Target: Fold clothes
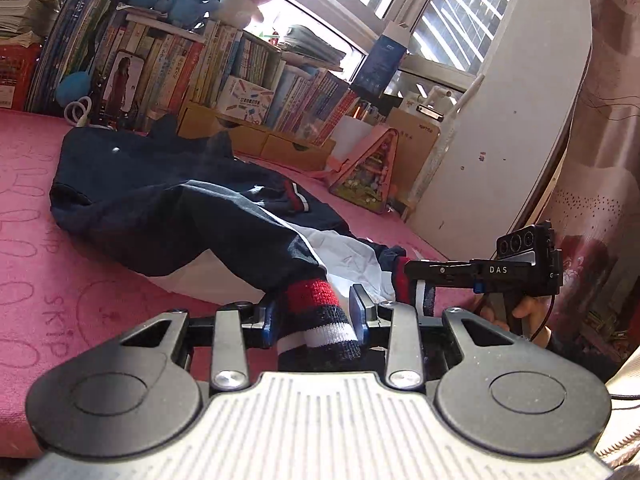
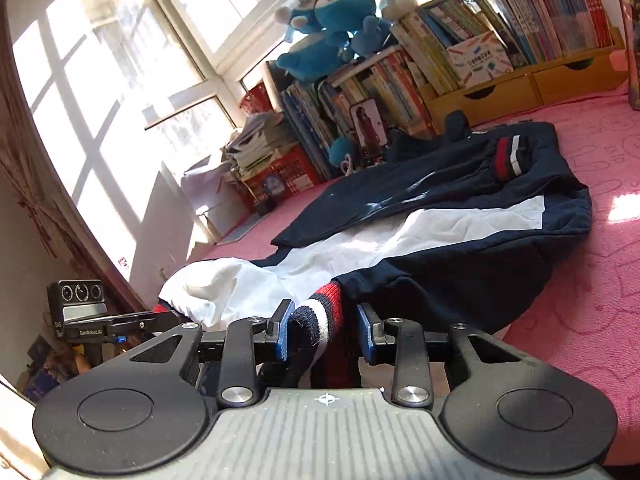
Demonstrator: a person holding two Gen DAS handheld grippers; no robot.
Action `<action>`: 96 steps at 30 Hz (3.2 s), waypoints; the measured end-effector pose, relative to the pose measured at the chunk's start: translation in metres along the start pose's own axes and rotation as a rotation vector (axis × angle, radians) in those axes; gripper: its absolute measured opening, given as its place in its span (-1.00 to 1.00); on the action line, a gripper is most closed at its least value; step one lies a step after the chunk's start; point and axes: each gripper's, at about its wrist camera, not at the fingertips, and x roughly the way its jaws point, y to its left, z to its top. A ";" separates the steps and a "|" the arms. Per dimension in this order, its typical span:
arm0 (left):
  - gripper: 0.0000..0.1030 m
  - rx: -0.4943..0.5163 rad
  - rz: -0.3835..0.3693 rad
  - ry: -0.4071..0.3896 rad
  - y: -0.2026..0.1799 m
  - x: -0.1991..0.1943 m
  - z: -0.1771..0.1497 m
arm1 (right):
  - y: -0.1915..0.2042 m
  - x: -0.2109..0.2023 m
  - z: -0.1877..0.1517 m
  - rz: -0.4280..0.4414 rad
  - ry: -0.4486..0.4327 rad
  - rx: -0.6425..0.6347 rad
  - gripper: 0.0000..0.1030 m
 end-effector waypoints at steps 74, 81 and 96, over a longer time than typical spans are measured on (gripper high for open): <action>-0.28 0.217 0.427 0.197 0.054 0.160 0.090 | -0.001 0.050 0.042 -0.658 -0.223 -0.420 0.62; -0.33 0.133 0.696 -0.032 0.070 0.110 0.125 | -0.007 0.050 0.057 -0.634 -0.246 -0.400 0.62; 0.76 0.189 0.473 0.170 0.076 0.109 0.069 | -0.058 0.097 0.099 -0.578 -0.092 -0.154 0.41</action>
